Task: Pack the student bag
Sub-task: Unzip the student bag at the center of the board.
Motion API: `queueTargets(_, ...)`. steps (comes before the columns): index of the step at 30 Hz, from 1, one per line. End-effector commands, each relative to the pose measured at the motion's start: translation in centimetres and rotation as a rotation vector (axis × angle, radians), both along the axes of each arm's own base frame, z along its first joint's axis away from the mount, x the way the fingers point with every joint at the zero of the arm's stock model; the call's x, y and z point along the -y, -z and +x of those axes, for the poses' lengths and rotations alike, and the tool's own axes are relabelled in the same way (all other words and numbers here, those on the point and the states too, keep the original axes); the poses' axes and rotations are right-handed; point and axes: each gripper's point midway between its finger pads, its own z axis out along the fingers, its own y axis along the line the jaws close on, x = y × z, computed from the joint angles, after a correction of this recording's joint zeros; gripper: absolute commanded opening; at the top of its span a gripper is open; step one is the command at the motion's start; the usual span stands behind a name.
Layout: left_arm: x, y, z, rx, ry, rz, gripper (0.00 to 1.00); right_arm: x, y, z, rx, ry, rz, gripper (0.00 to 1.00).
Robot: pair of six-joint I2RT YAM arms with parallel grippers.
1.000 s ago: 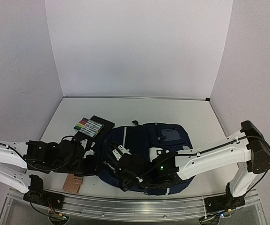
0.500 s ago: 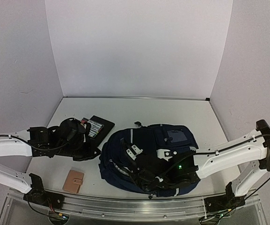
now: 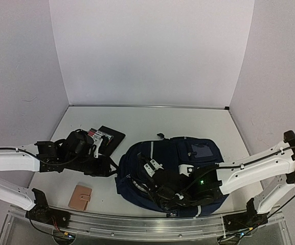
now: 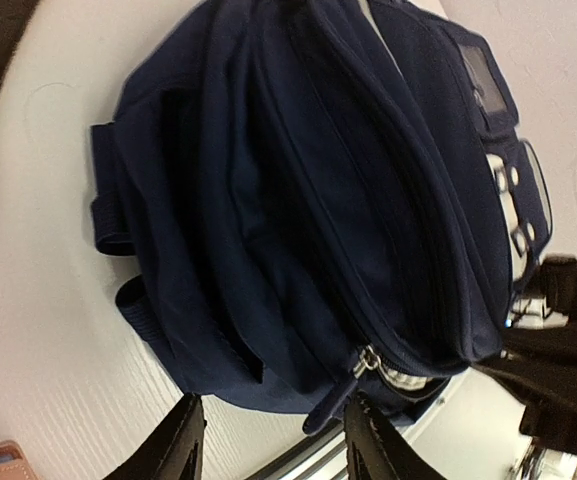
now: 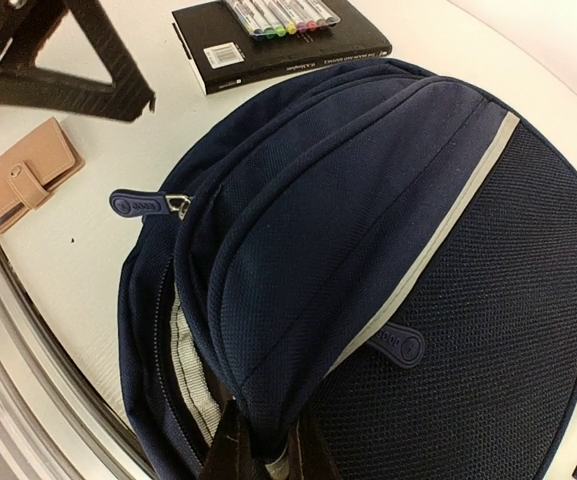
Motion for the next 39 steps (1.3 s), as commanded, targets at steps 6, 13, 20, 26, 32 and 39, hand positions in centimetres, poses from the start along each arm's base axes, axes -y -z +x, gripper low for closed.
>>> queueTargets(6, 2.9, -0.7, -2.5, -0.013, 0.212, -0.156, 0.56, 0.9, -1.0, 0.0, -0.024, 0.043, 0.042, 0.00)
queueTargets(13, 3.8, 0.7, -2.6, -0.056, 0.237, -0.131, 0.45, 1.0, -0.9, -0.1, -0.031, 0.051, 0.050, 0.00)
queueTargets(20, 3.7, 0.8, -2.6, -0.057, 0.227, -0.147, 0.33, 1.1, -0.7, -0.1, -0.034, 0.056, 0.051, 0.00)
queueTargets(26, 3.5, 1.0, -2.6, -0.054, 0.214, -0.150, 0.25, 0.8, -0.5, -0.1, -0.038, 0.050, 0.044, 0.00)
queueTargets(32, 3.8, 0.9, -2.3, -0.045, 0.211, -0.158, 0.24, 0.7, -0.5, -0.1, -0.039, 0.047, 0.046, 0.00)
queueTargets(39, 3.4, 1.2, -2.2, -0.046, 0.199, -0.129, 0.01, 0.4, -1.0, -0.4, -0.053, 0.034, 0.063, 0.00)
